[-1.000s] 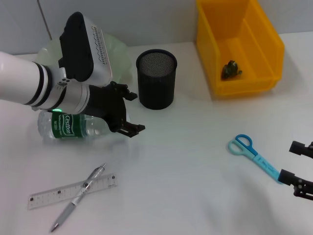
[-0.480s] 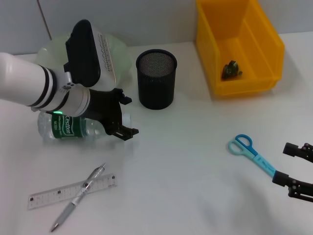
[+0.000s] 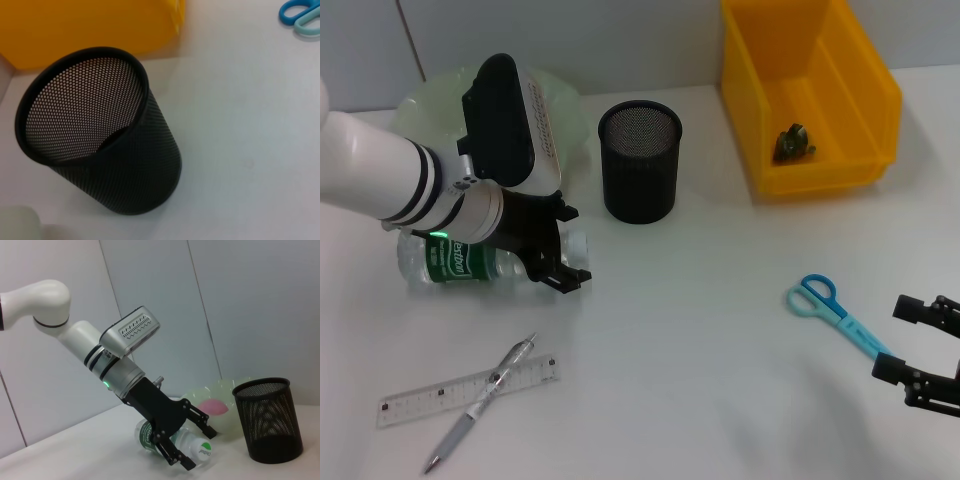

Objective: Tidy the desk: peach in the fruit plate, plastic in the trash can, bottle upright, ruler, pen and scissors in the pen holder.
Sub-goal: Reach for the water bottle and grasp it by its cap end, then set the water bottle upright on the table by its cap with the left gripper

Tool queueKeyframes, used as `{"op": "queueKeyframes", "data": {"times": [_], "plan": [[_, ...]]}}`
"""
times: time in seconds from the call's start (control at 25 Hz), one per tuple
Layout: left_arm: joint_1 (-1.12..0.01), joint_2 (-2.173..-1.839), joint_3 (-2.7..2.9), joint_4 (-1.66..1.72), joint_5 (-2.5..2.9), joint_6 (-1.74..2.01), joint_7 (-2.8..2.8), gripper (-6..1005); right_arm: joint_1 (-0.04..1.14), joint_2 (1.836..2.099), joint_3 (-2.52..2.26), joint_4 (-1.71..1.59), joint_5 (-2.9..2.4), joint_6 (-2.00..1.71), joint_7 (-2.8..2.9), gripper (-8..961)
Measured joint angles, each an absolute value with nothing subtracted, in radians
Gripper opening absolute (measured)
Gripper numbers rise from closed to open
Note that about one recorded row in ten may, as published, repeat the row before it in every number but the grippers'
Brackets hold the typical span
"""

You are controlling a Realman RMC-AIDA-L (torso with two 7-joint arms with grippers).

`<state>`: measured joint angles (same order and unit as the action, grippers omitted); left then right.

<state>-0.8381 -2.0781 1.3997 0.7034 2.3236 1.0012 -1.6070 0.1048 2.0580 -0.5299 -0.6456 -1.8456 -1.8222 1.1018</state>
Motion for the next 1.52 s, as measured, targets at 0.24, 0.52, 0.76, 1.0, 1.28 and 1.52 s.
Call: {"op": "queueKeyframes", "data": {"times": [0.24,0.52,0.76,1.0,1.28,1.52], "plan": [[-0.835,-2.078,1.427,0.703,2.324,1.001,-1.607,837,0.106,2.06,-0.524,-0.646,-1.854,-1.82,1.107,841],[-0.832,-2.079,1.431,0.703,2.318,0.988,-1.606,694,0.108,2.06,-0.529,-0.646,-1.855,-1.819,1.113,841],[-0.83,-2.079,1.469,0.707,2.317,0.975,-1.606,445,0.107,2.06,-0.527,-0.643,-1.855,-1.818,1.119,841],[-0.82,-2.079,1.482,0.744,2.298,1.003,-1.61,445,0.114,2.055,-0.524,-0.621,-1.855,-1.818,1.12,841],[-0.762,-2.073,1.474,0.862,2.241,1.065,-1.608,445,0.115,2.054,-0.523,-0.618,-1.855,-1.818,1.12,841],[-0.717,-2.071,1.427,0.933,2.207,1.115,-1.611,445,0.119,2.055,-0.521,-0.618,-1.855,-1.819,1.122,841]]}}
